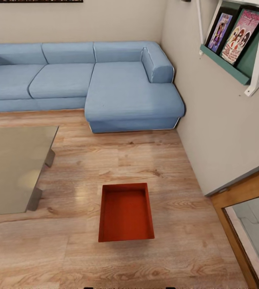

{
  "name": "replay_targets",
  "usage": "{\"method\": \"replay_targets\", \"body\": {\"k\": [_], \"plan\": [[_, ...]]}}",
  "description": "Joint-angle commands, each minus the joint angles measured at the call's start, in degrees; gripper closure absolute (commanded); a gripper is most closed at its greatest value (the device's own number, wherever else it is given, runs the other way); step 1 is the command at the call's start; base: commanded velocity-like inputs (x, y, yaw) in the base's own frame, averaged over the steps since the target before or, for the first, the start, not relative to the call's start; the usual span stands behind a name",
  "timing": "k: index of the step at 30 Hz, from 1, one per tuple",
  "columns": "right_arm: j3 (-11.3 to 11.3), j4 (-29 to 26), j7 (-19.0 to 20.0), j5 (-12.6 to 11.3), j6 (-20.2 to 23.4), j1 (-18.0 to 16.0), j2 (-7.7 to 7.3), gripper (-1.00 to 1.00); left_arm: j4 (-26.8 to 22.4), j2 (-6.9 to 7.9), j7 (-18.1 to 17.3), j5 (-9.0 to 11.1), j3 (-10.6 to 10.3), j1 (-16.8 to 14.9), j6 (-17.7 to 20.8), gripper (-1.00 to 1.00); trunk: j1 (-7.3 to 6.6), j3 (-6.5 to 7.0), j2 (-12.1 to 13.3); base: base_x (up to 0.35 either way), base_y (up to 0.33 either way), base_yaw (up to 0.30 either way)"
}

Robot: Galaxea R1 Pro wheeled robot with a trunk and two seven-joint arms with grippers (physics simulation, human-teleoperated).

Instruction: Move the two storage containers from the living room to the garage. In the garage, place one container on the floor and stack the other container on top of it (either order is fine).

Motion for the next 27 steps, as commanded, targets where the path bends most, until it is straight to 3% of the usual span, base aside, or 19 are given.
{"method": "replay_targets", "body": {"k": [1, 10, 27], "plan": [[0.4, 0.2, 0.0, -0.1, -0.3, -0.1, -0.01, -1.0, 0.0, 0.0, -0.1, 0.3, 0.1, 0.0, 0.0, -1.0, 0.0, -0.12, 0.0, 0.0, 0.0, 0.0], [0.4, 0.2, 0.0, -0.1, -0.3, -0.1, -0.01, -1.0, 0.0, 0.0, -0.1, 0.3, 0.1, 0.0, 0.0, -1.0, 0.0, -0.89, 0.0, 0.0, 0.0, 0.0], [0.5, 0.1, 0.0, 0.1, -0.2, -0.1, -0.01, -1.0, 0.0, 0.0, -0.1, 0.3, 0.1, 0.0, 0.0, -1.0, 0.0, -0.98, 0.0, 0.0, 0.0, 0.0]]}}
